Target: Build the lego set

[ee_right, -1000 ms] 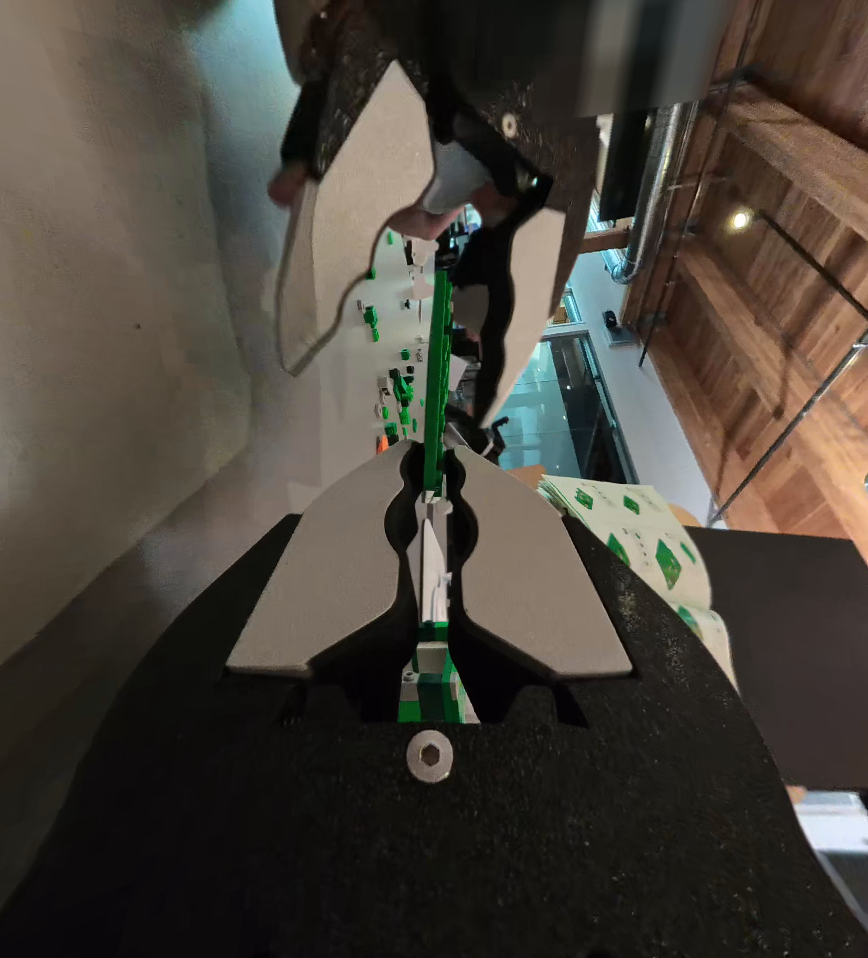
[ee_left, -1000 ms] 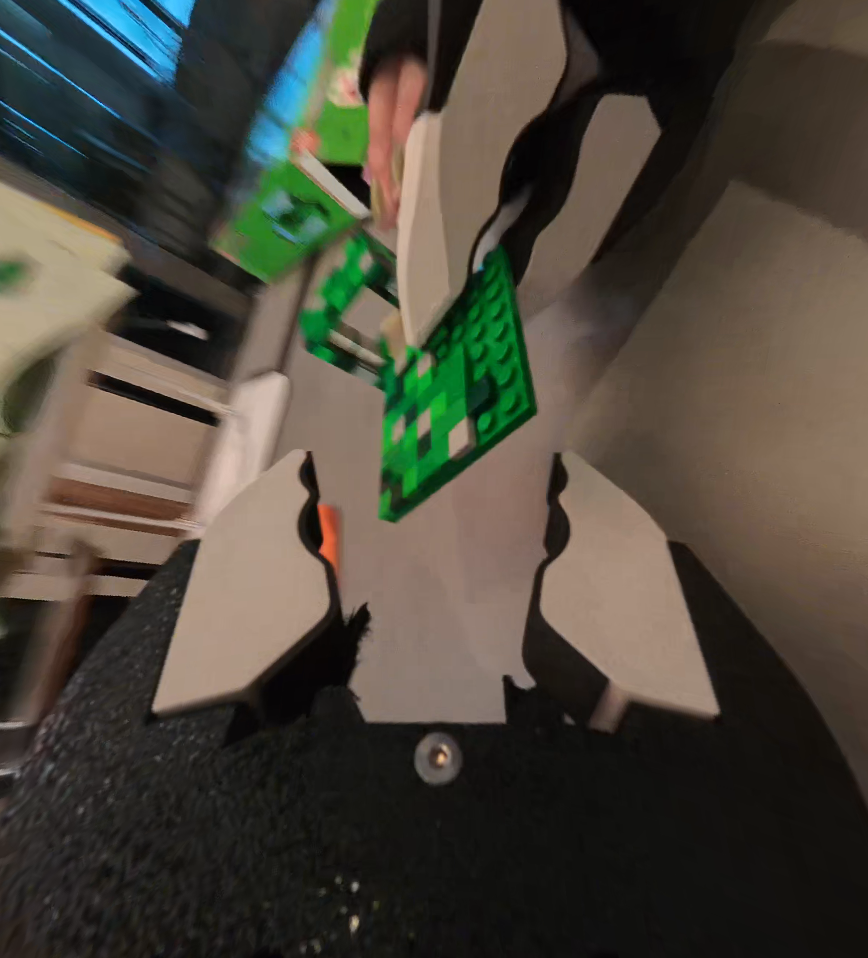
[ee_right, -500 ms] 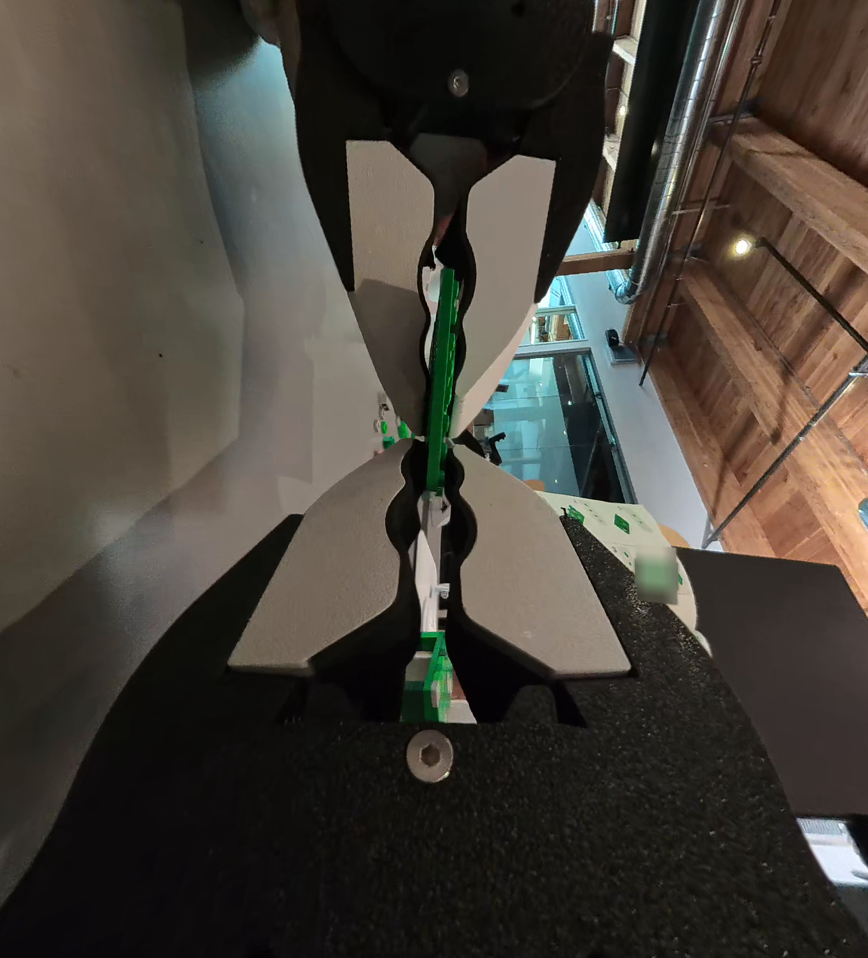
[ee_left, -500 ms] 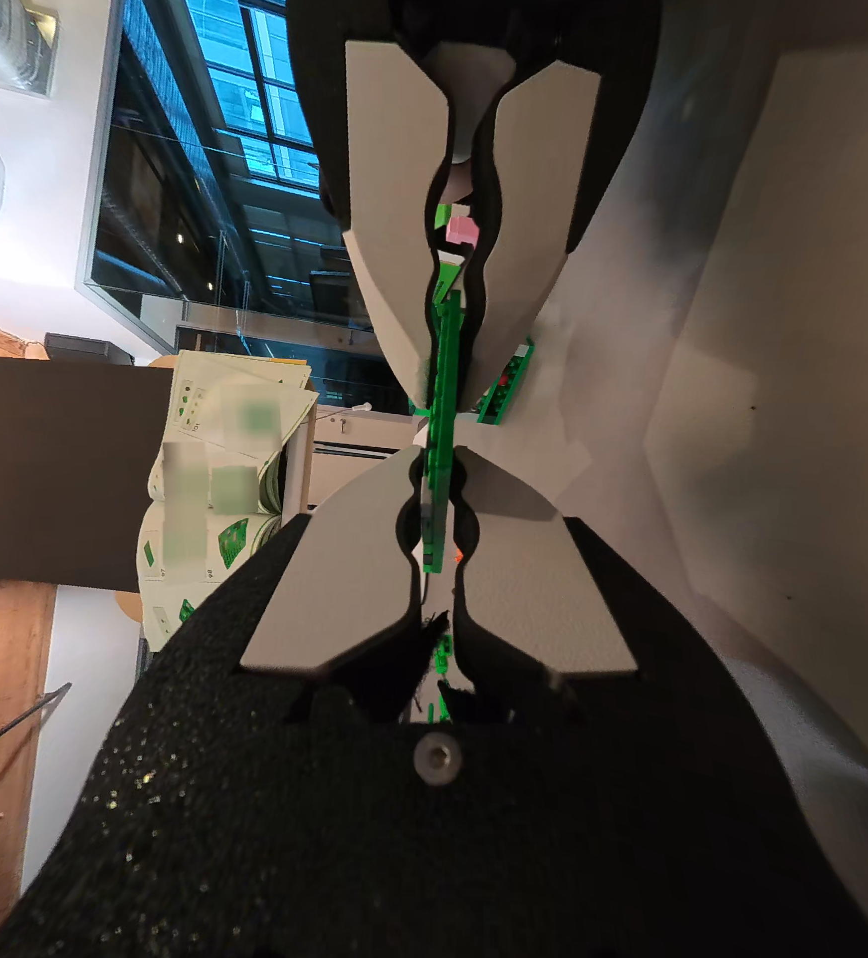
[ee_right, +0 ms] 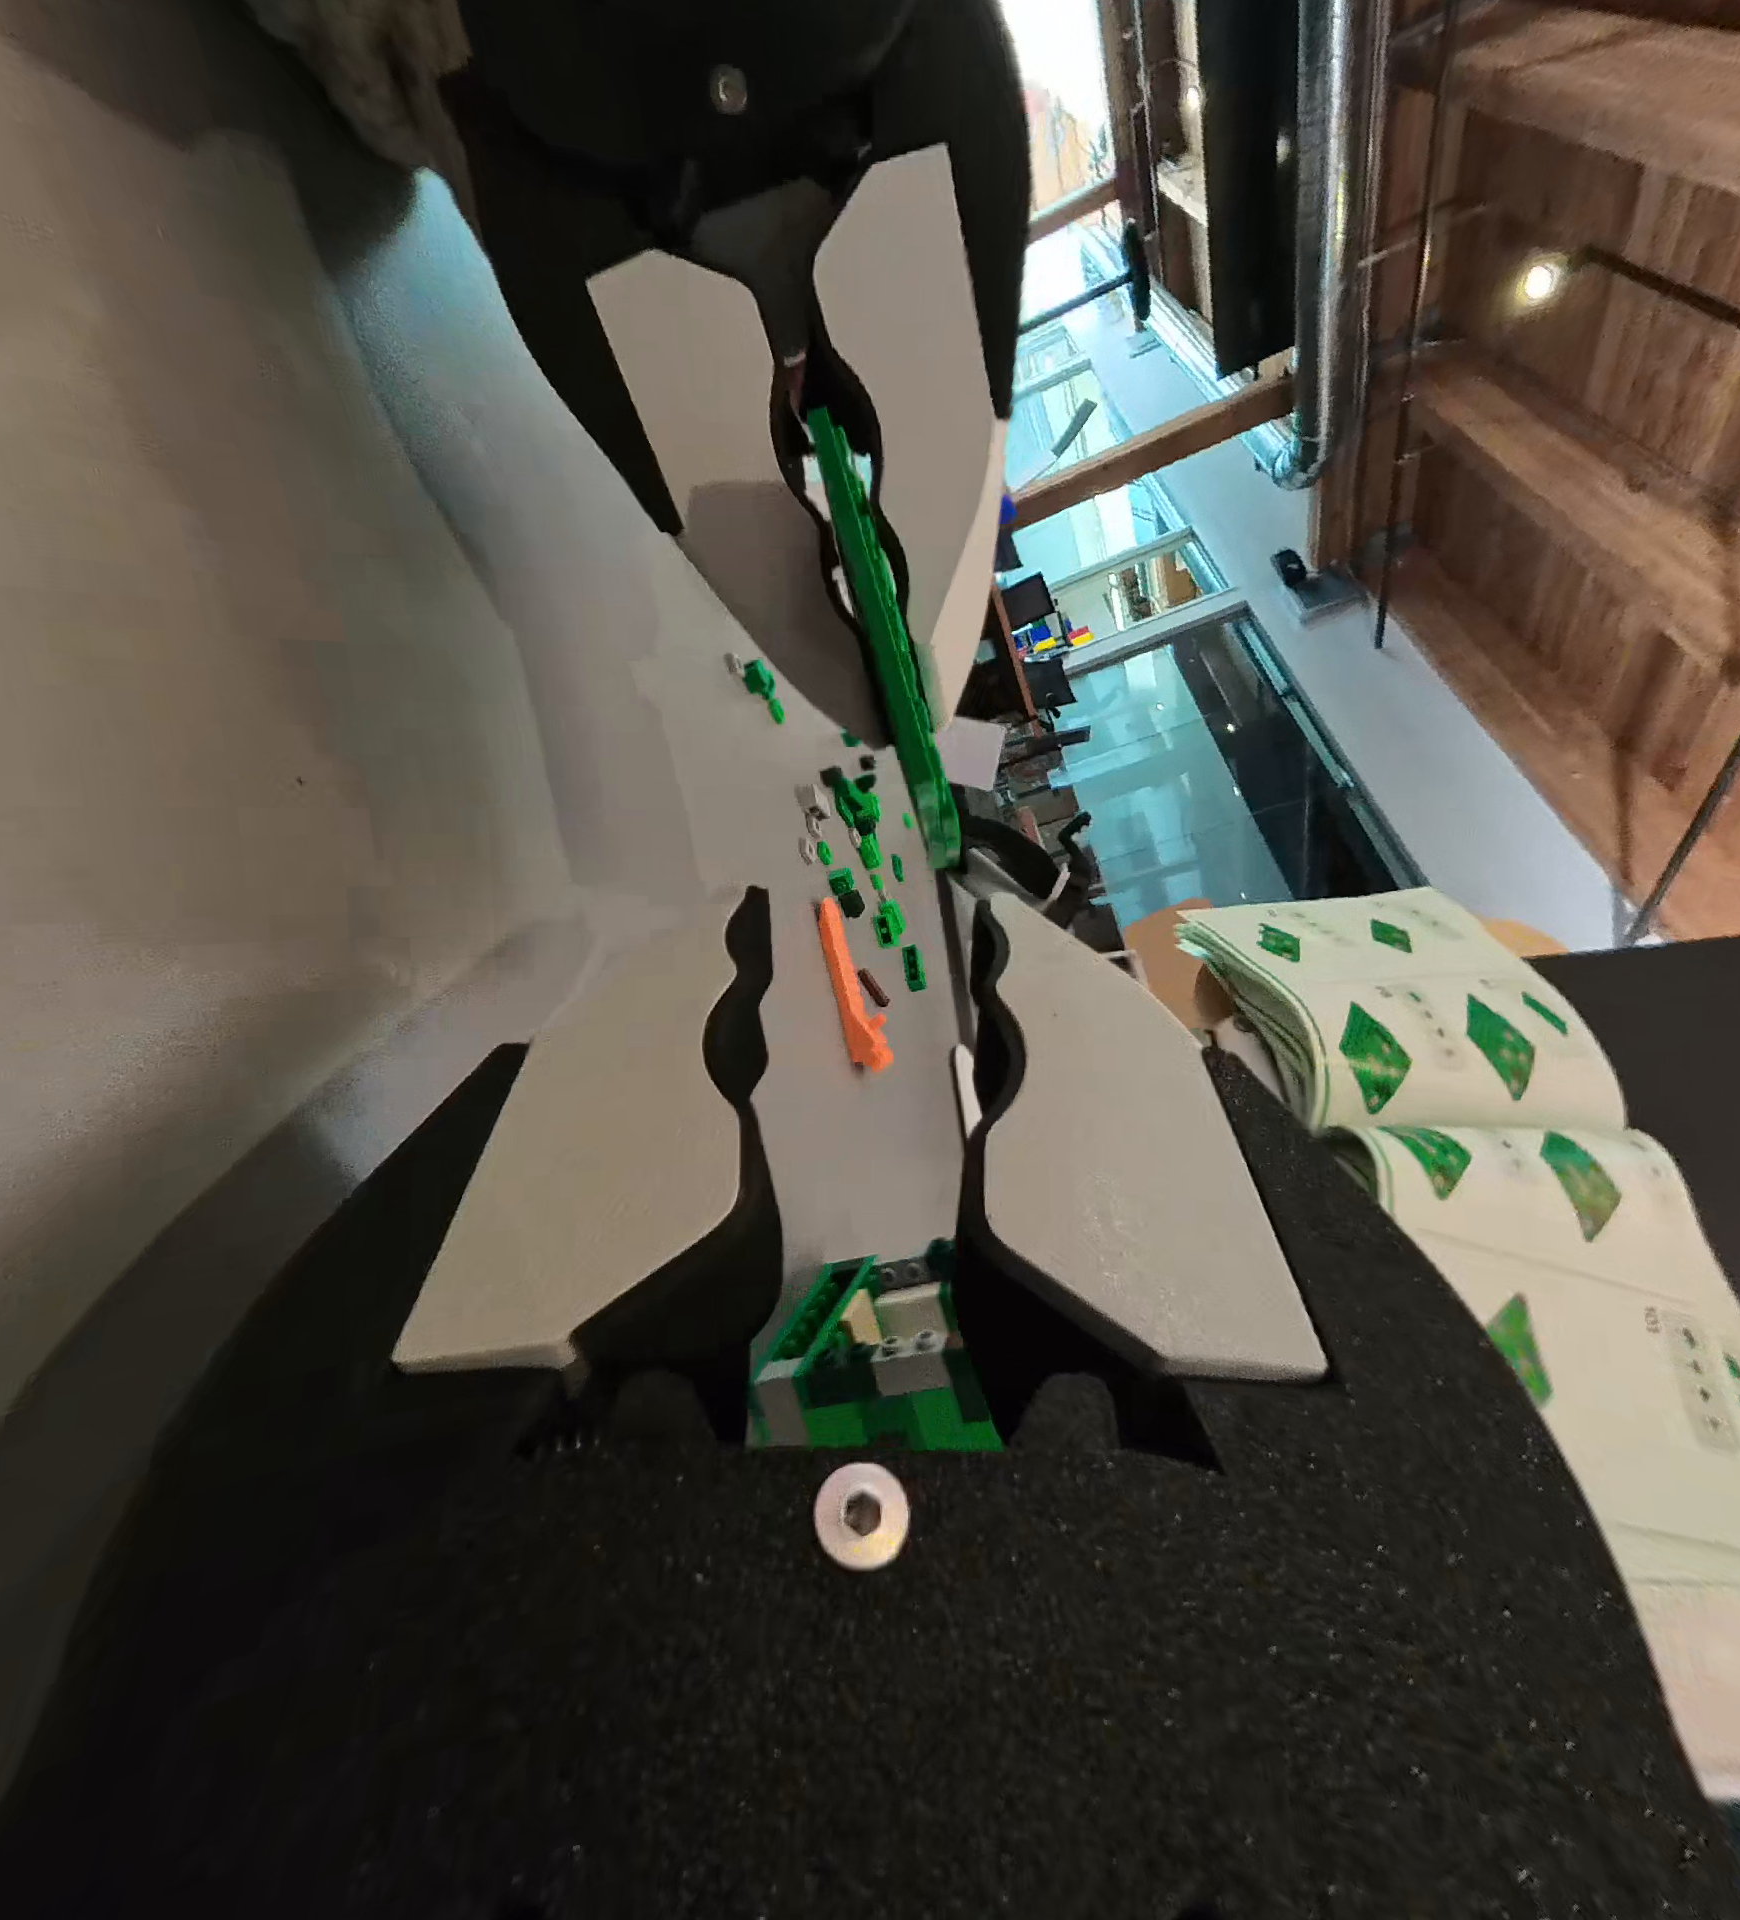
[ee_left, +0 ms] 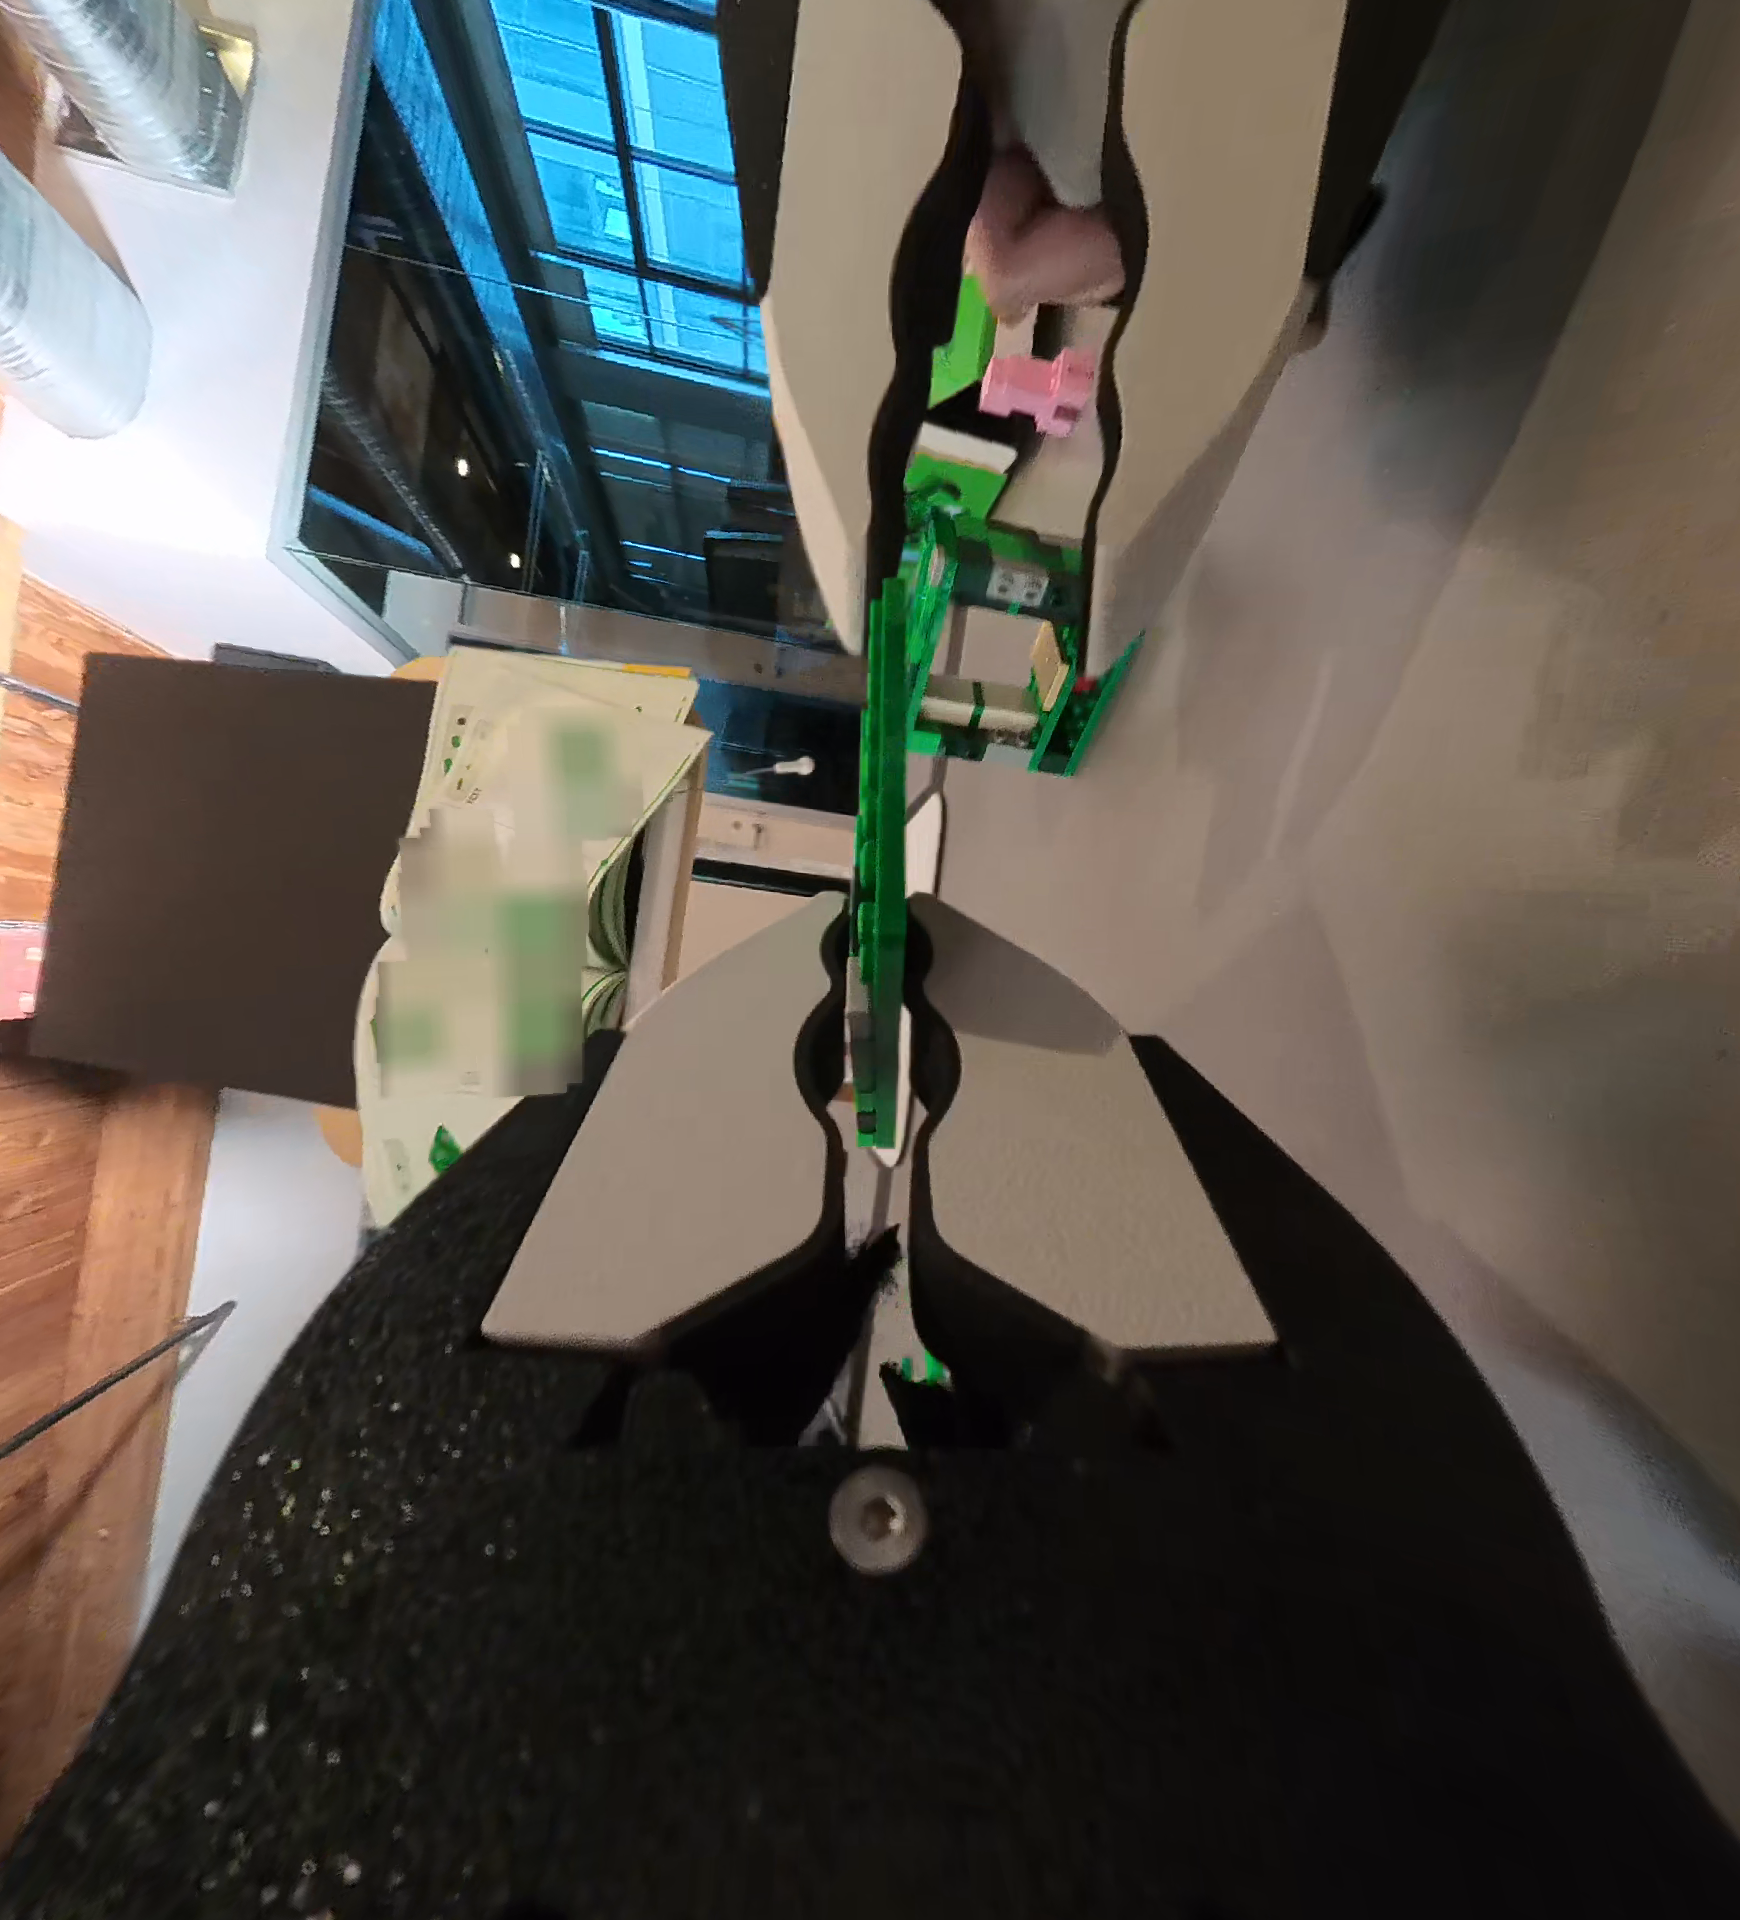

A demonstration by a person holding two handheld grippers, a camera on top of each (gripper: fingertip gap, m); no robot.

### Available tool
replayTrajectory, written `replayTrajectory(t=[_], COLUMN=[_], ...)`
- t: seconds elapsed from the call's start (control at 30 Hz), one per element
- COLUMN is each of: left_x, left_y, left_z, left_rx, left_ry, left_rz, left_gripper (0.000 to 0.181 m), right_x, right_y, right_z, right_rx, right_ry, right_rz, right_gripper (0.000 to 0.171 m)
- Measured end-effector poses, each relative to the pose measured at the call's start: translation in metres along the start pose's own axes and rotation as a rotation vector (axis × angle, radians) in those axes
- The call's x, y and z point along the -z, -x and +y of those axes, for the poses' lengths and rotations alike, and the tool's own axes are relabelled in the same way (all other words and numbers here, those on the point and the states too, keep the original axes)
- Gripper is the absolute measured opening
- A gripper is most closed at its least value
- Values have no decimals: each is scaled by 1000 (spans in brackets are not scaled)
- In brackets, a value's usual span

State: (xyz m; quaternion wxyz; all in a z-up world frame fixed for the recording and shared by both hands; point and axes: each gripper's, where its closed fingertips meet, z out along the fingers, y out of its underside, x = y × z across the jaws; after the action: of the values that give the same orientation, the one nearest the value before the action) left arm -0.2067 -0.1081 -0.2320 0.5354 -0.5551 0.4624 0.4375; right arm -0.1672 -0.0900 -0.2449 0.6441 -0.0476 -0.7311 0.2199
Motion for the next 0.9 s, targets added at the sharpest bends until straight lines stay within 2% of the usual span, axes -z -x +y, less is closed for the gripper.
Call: replayTrajectory(t=[0.17,0.37,0.53,0.73,0.9], left_x=[8,20,25,26,22], left_y=[2,21,24,20,1], left_z=[26,56,74,77,69], left_rx=[-53,2,8,-38,-71], left_ry=[47,110,159,174,164], left_rz=[-29,-119,-127,-107,-17], left_gripper=[6,6,6,6,6], right_x=[-5,-7,-3,-3,-3], right_y=[-3,-5,-18,-22,-20], right_z=[-7,-7,-7,-3,-4], right_rx=[-91,-102,-116,-147,-166], right_ry=[-28,-12,-26,-16,-27], right_rz=[35,58,129,137,121], right_gripper=[35,30,22,13,7])
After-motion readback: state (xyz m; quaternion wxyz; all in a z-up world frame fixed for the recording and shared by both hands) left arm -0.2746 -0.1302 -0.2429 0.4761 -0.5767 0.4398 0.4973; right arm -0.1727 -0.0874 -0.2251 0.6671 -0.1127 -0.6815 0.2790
